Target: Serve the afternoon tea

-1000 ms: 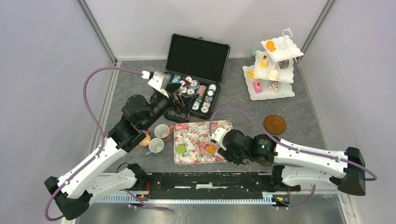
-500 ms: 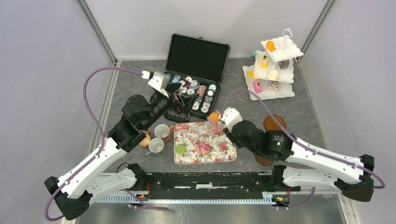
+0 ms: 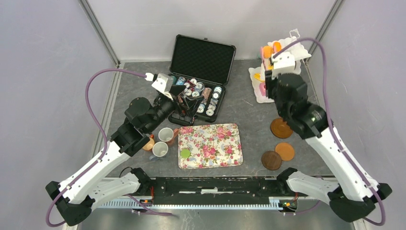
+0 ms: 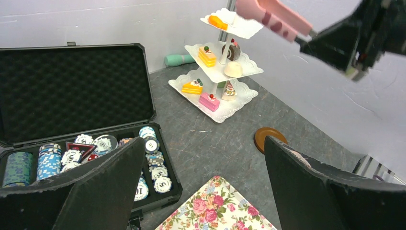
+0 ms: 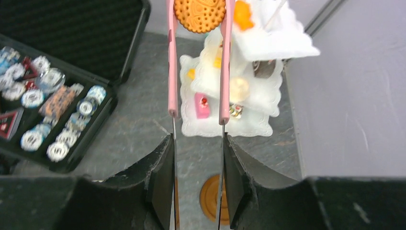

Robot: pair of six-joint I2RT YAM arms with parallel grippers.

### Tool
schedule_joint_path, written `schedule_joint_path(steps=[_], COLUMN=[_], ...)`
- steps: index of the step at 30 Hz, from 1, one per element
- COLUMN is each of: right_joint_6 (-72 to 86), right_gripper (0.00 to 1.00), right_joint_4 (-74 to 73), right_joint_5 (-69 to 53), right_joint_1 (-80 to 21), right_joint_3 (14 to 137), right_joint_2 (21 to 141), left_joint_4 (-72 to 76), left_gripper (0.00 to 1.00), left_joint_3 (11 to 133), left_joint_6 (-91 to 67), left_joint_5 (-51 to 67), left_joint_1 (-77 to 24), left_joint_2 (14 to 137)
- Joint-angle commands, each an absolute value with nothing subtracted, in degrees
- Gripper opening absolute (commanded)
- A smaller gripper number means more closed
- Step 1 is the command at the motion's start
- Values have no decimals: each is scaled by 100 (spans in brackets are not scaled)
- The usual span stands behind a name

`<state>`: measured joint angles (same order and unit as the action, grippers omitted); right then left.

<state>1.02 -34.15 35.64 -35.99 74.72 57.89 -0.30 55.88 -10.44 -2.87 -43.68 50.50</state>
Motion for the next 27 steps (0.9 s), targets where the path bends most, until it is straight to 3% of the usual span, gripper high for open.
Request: schedule_joint_path(steps=[1, 13, 27], right_joint_6=[-9, 797, 1072], right_gripper=[11, 10, 10], right_joint_4=[-3510, -3167, -2521], right_joint_5=[3086, 200, -496], right_joint_1=[-2851, 441, 1344], right_joint_3=[8411, 8509, 8582], right_joint_2=[6308, 6785, 7536], left_joint_4=[149, 160, 138], left_gripper=[100, 100, 100], left_joint_3=[5739, 5748, 5757], left_joint_6=[-1001, -1037, -984], left_joint_5=[-224, -193, -228], left_joint_1=[-4386, -4395, -4395], left_joint_2=[4987, 4951, 4922])
